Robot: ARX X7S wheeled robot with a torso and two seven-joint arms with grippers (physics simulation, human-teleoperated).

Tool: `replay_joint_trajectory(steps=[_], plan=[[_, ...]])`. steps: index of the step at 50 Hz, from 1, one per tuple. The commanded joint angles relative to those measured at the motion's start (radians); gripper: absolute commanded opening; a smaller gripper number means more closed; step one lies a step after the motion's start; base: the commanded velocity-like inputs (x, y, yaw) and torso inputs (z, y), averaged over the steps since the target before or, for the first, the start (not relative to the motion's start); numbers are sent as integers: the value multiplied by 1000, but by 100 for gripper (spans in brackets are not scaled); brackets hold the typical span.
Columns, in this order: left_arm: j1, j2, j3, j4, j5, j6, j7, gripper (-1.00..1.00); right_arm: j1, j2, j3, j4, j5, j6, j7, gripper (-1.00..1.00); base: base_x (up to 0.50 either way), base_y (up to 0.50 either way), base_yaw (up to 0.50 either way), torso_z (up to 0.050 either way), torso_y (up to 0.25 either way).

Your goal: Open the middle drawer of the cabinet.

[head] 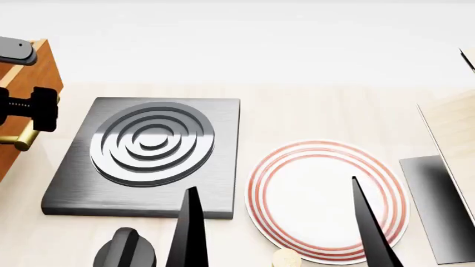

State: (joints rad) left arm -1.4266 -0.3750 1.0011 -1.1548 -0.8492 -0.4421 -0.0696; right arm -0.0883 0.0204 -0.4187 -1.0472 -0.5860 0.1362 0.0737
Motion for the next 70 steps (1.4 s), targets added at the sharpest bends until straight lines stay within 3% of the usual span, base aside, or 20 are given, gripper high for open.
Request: replay_joint_trajectory(steps=[1, 31, 53, 60, 70], plan=[[-7, 63, -22, -105, 40, 36, 50, 100, 0, -20, 21, 0, -23, -4, -26, 100, 0, 0, 0, 0, 0], [10, 94, -129, -151, 133, 31, 69, 100, 0, -20, 19, 0, -20, -1, -31, 100, 0, 0, 0, 0, 0], [32, 120, -297, -149, 293, 14, 102, 100, 1, -20, 18, 0, -21, 2, -37, 100, 0, 0, 0, 0, 0], [81, 86, -303, 33, 270, -71, 68, 100, -3, -20, 22, 0, -19, -4, -37, 100, 0, 0, 0, 0, 0], [111, 70, -314, 132, 246, -120, 45, 100, -6, -20, 17, 0, -27, -8, -38, 100, 0, 0, 0, 0, 0]])
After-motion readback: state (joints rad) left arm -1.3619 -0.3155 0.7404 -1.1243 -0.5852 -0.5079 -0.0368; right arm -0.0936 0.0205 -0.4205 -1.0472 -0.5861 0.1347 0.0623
